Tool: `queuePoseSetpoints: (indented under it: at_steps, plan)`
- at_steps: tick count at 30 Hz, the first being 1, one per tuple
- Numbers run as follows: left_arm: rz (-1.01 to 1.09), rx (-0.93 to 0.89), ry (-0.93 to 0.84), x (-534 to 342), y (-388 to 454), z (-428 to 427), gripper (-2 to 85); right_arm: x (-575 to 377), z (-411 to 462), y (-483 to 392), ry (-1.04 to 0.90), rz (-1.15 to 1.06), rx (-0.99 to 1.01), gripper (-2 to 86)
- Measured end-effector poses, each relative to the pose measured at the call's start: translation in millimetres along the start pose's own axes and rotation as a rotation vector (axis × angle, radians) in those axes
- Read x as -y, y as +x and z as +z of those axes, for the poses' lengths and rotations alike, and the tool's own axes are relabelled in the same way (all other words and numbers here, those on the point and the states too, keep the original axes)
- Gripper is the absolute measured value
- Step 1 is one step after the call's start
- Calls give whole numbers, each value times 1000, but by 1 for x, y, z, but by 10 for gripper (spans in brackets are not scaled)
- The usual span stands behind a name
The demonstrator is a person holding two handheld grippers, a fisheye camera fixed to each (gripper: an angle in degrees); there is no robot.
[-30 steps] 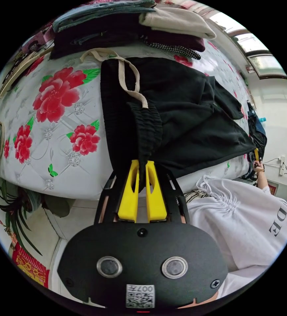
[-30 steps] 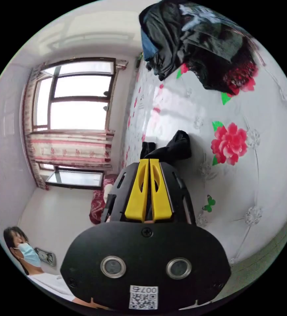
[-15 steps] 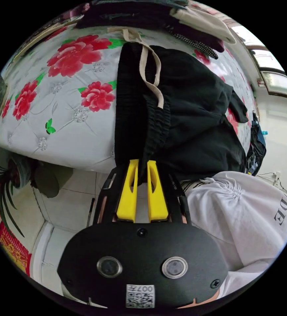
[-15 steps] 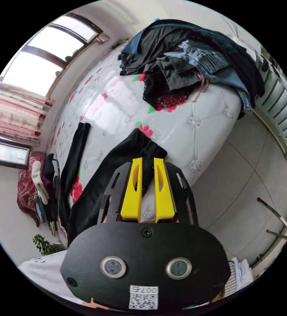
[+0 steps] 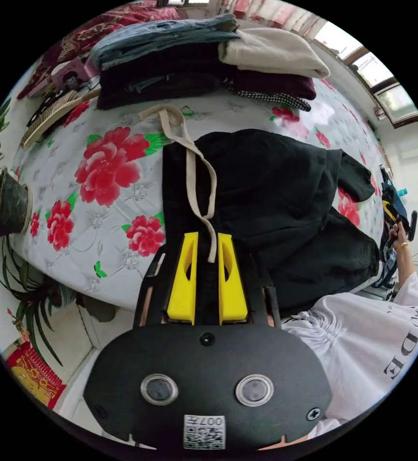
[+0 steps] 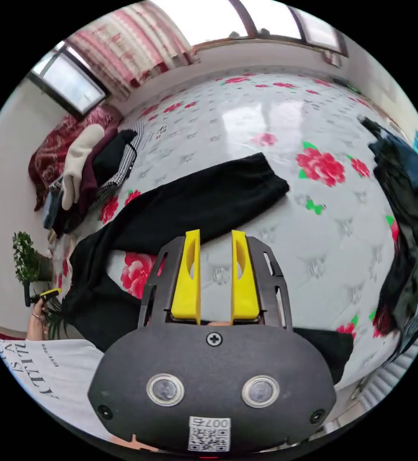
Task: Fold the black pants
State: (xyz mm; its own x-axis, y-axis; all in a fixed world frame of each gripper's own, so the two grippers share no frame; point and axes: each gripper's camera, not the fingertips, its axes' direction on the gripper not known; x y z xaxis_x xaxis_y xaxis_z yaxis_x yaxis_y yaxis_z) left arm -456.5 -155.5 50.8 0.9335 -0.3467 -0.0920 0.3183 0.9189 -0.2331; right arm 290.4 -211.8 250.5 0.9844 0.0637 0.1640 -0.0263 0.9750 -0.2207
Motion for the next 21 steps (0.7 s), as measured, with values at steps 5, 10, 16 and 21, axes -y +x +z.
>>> queuePoseSetpoints:
  at_steps: [5, 10, 16, 21]
  plan:
    - [124, 182, -80, 58, 41, 22, 52, 90, 28, -52, -120, -256, -159, 93]
    - [157, 203, -95, 118, 46, 31, 54, 142, 62, -86, -223, -520, -330, 90]
    - [183, 169, -210, 163, 43, 64, 64, 170, 116, -87, -437, -654, -315, 67]
    - [110, 54, -167, 156, 21, 65, 62, 161, 109, -89, -397, -675, -306, 18]
